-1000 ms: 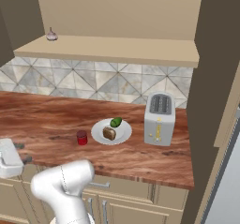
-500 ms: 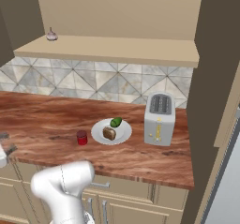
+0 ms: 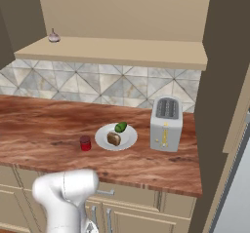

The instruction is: Pick the avocado and bread from the counter and place them on the plate. Then pick the jam from the cabinet and place it next to the plate. Lastly close the cabinet door.

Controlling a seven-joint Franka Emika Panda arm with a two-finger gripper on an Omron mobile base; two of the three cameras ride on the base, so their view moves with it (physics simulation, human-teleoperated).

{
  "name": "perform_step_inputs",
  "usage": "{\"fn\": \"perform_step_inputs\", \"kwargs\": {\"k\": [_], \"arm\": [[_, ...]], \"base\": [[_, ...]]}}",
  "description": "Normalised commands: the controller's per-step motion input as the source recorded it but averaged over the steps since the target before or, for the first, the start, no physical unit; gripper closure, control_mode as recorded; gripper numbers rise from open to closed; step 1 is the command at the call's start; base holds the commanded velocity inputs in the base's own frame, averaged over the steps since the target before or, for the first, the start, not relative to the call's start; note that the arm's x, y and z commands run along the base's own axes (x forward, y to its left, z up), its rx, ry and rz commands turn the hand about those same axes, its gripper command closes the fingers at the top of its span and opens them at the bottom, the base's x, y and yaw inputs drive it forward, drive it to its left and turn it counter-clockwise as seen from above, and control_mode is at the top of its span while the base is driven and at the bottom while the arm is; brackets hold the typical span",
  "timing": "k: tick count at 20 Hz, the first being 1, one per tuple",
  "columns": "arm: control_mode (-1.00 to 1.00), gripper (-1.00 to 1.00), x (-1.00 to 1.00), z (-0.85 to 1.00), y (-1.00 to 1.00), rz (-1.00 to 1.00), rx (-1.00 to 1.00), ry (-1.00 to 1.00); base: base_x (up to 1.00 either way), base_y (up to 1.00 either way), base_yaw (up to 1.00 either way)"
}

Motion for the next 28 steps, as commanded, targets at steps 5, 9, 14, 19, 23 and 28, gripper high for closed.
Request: {"fn": "perform_step_inputs", "kwargs": {"k": [5, 9, 14, 19, 23, 28], "arm": [[-1.0, -1.0, 0.0, 0.17, 0.38, 0.0, -0.13, -0.11], [-1.0, -1.0, 0.08, 0.0, 0.41, 0.0, -0.15, -0.1], [-1.0, -1.0, 0.34, 0.0, 0.4, 0.0, -0.12, -0.09], [-1.0, -1.0, 0.33, 0.0, 0.38, 0.0, -0.01, -0.11], [-1.0, -1.0, 0.17, -0.03, 0.33, 0.0, 0.0, -0.14], [-1.0, -1.0, 0.13, -0.03, 0.33, 0.0, 0.0, -0.15]], "base": [[0.0, 0.0, 0.0], [0.0, 0.0, 0.0], [0.0, 0.0, 0.0], [0.0, 0.0, 0.0], [0.0, 0.0, 0.0], [0.0, 0.0, 0.0]]}}
